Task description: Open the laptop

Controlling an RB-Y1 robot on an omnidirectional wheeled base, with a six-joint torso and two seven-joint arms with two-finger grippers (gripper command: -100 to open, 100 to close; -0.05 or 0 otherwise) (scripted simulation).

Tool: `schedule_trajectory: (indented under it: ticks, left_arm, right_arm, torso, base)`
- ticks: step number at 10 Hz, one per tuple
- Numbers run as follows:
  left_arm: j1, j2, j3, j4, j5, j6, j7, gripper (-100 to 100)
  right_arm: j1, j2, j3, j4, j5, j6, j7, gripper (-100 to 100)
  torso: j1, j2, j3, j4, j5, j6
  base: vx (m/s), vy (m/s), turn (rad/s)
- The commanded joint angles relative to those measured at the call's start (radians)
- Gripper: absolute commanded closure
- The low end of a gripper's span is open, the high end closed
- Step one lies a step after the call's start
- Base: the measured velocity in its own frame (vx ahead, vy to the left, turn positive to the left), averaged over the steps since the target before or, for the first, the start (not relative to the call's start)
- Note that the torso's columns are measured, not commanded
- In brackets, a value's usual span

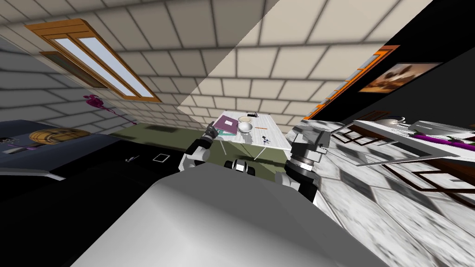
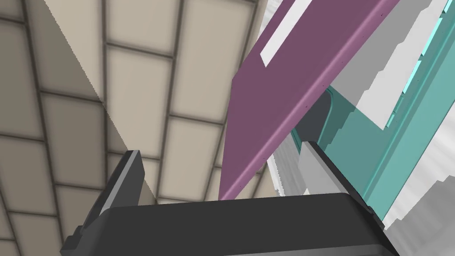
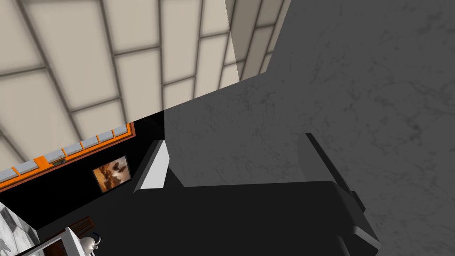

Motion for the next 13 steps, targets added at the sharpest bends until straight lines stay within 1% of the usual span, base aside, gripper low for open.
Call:
schedule_trajectory:
  ticks: [1, 6, 7, 8, 13]
  left_arm:
    - [0.019, 0.017, 0.025, -0.072, 0.02, 0.057, 0.016, -100]
    - [0.062, 0.042, 0.062, -0.202, 0.054, 0.147, 0.044, -100]
    - [0.059, 0.038, 0.057, -0.185, 0.049, 0.138, 0.039, -100]
    - [0.06, 0.039, 0.059, -0.188, 0.049, 0.144, 0.04, 0]
    - [0.061, 0.039, 0.058, -0.185, 0.049, 0.145, 0.04, 0]
  right_arm:
    - [0.0, 0.0, 0.0, 0.0, 0.0, 0.0, 0.0, 0]
    - [0.0, 0.0, 0.0, 0.0, 0.0, 0.0, 0.0, 0]
    - [0.0, 0.0, 0.0, 0.0, 0.0, 0.0, 0.0, 0]
    - [0.0, 0.0, 0.0, 0.0, 0.0, 0.0, 0.0, 0]
    - [0.0, 0.0, 0.0, 0.0, 0.0, 0.0, 0.0, 0]
  torso:
    - [0.0, 0.001, 0.0, 0.001, -0.001, 0.0]
    - [0.003, 0.005, 0.003, 0.002, 0.0, 0.0]
    - [0.002, 0.004, 0.002, 0.002, 0.0, 0.0]
    - [0.003, 0.004, 0.003, 0.002, 0.001, 0.001]
    - [0.004, 0.002, 0.002, 0.0, 0.001, 0.0]
  base:
    - [0.048, -0.021, 0.009]
    - [0.045, -0.01, 0.011]
    - [0.019, -0.004, 0.009]
    - [0.0, 0.0, 0.0]
    - [0.0, 0.0, 0.0]
